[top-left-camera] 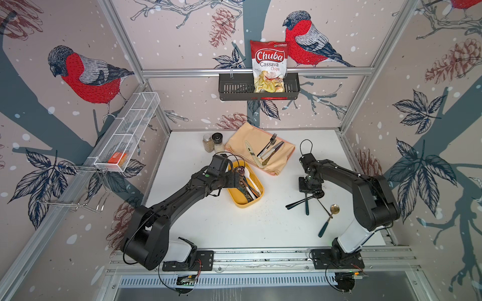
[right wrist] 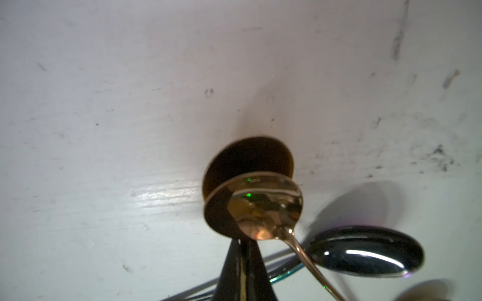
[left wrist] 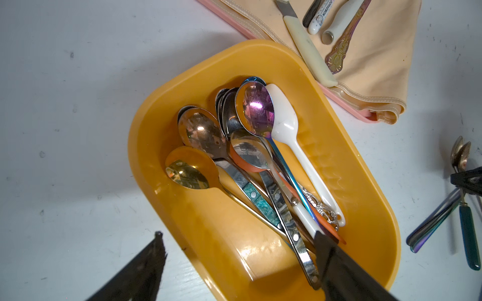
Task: Put the spoon into the storage box
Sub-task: Pick up the spoon from the center of the board, then place the spoon in the storage box.
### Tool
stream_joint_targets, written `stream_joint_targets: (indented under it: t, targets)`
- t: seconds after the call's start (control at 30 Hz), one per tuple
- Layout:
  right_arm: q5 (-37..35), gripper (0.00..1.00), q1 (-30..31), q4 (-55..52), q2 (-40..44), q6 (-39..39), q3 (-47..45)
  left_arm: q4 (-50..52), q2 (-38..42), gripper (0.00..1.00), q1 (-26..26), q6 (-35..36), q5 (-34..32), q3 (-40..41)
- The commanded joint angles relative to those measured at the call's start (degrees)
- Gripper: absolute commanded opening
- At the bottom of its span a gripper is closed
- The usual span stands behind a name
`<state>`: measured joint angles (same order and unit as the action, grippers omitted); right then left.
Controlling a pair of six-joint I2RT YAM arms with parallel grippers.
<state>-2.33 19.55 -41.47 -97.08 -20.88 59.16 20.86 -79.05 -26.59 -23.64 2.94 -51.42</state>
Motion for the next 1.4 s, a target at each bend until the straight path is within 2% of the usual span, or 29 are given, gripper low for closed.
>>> stream_joint_targets:
  t: [0.0, 0.37, 0.57, 0.77, 1.13, 1.37]
  targets:
    - [0.0, 0.03, 1.4, -2.4, 0.8, -0.4, 1.6, 0.7, 0.7, 0.91, 0.1, -0.3, -1.4, 0.0]
    - [2.2, 0.03, 6.0, -2.0, -2.7, -1.1, 6.6, -0.2, 3.4, 0.92, 5.0, -2.2, 1.5, 4.1]
    - [2.2, 0.02, 8.9, -3.6, -5.6, -0.9, 12.9, -0.5, 6.5, 0.92, 8.4, -3.6, 2.1, 7.2]
    - [2.2, 0.02, 13.1, -6.4, -10.1, -0.8, 23.6, -1.1, 8.1, 0.92, 11.0, -6.5, 2.1, 10.1]
    - [1.1, 0.02, 22.5, -16.4, -25.2, 3.1, 54.6, -5.6, 11.4, 0.92, 17.5, -10.2, 9.3, 17.6]
    - [2.2, 0.02, 26.3, -16.1, -31.2, 4.3, 62.2, -6.9, 13.1, 0.92, 19.5, -11.1, 11.9, 20.1]
